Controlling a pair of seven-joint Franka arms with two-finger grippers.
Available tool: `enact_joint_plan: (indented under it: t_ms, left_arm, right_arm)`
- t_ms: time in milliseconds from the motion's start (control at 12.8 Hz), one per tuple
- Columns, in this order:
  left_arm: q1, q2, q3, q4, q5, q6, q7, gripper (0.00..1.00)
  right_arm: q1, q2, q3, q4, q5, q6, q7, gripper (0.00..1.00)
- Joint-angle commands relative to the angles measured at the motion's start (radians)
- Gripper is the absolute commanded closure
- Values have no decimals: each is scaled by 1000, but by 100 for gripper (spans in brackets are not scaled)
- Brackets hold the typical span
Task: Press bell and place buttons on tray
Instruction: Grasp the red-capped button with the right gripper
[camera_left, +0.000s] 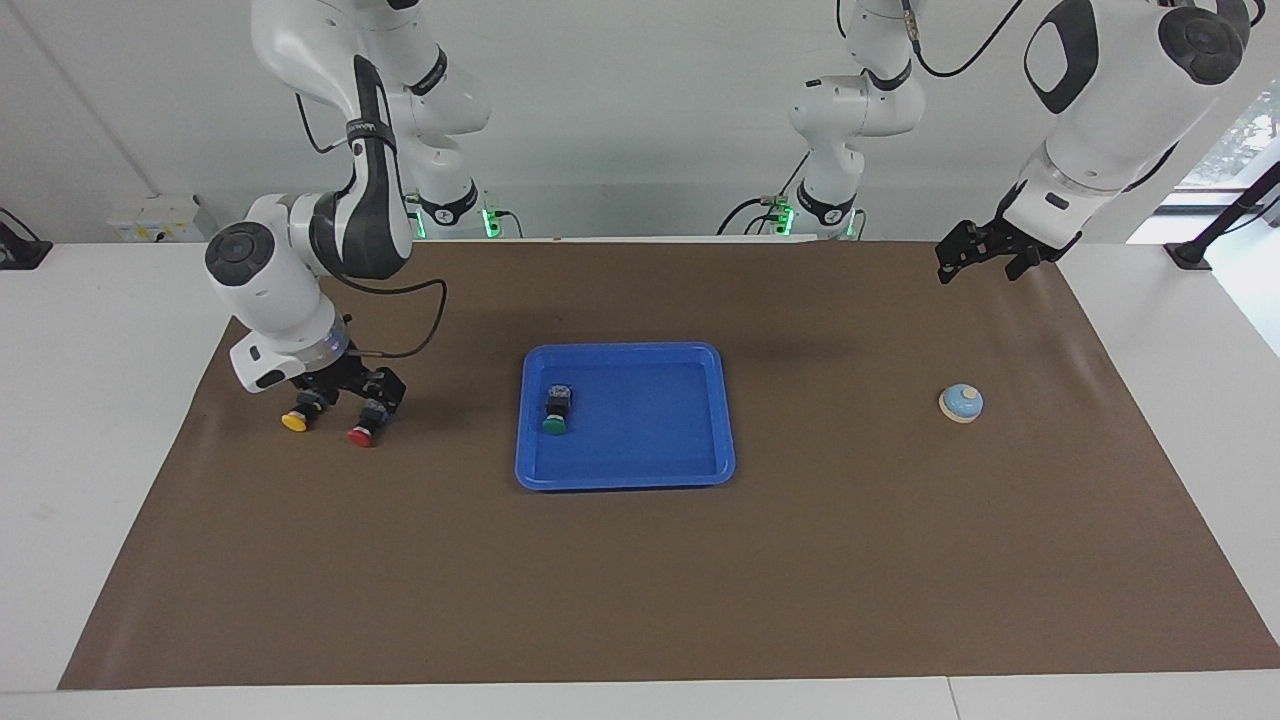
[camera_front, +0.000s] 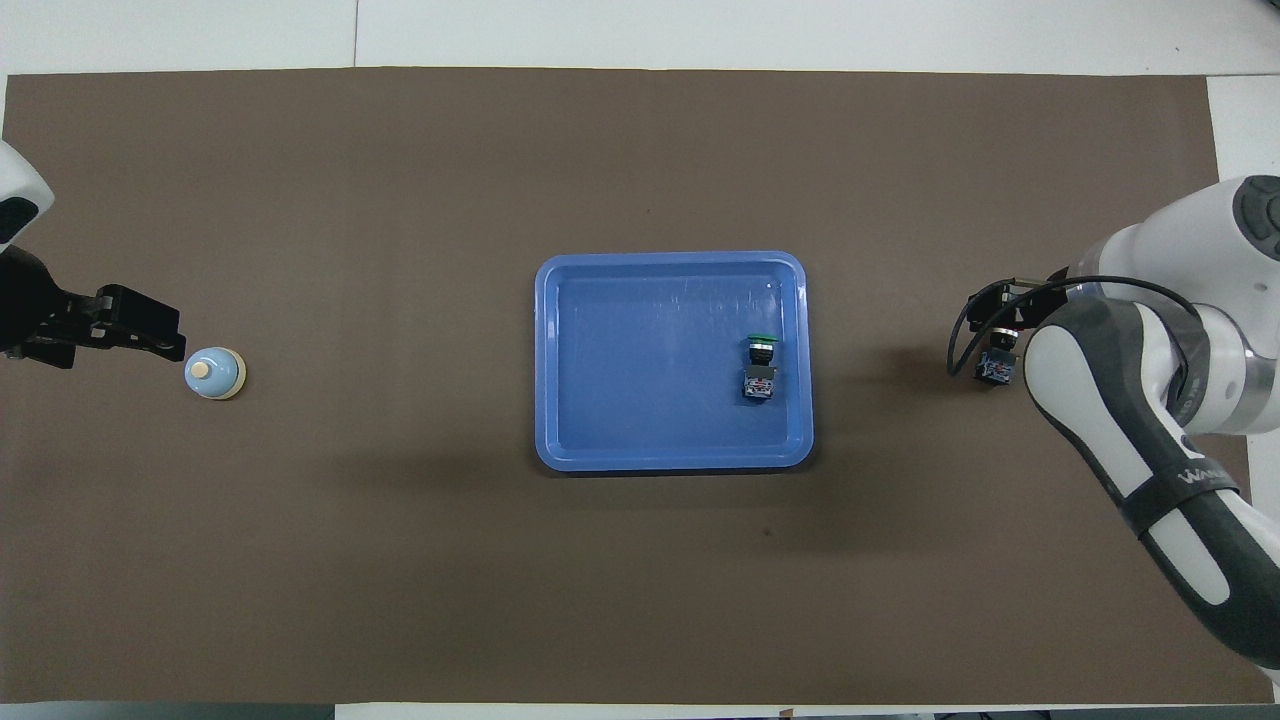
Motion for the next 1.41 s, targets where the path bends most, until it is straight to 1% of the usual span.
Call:
enact_joint_plan:
  t_ms: [0,78,234,468,547,625,703,781,859,1015,1171,1327]
  left_arm:
    - [1,-11,2,-15,4,15,-6,0]
    - [1,-11,2,-15,4,15,-6,0]
    - [1,-11,2,-15,4,15,-6,0]
    - [1,-11,2,-15,4,15,-6,0]
    - [1,-11,2,-15,4,15,-6,0]
    - [1,-11,2,-15,4,14,-6,0]
    - [1,-11,2,-15,4,15,-6,0]
    - [1,-11,2,-15,4,15,-7,0]
    - [1,-11,2,-15,4,15,-6,0]
    - [1,-11,2,-15,4,15,-6,0]
    - [1,-11,2,-15,4,15,-6,0]
    - [1,-11,2,-15,4,15,-6,0]
  right_arm:
    - [-29,-55,12,-153,-19,147,4,0]
    - [-40,-47,12,-169,-19,177,3,0]
    - [-45,-44,14,-186,-19,190,3,0]
    - [-59,-27,14,-248,-19,294,-5,0]
    - [-59,-20,14,-252,-19,323,-6,6]
    - [-59,-16,14,-252,-19,325,-9,27]
    - [-59,-16,14,-252,-19,325,-17,55]
    - [-57,-16,15,-248,-19,313,-22,90]
    - [-56,-16,15,-245,-19,305,-22,100]
    - [-43,-21,15,-216,-19,252,-19,100]
    - [-36,-23,26,-147,-19,152,-14,100]
    - [38,-16,26,-55,-17,48,13,100]
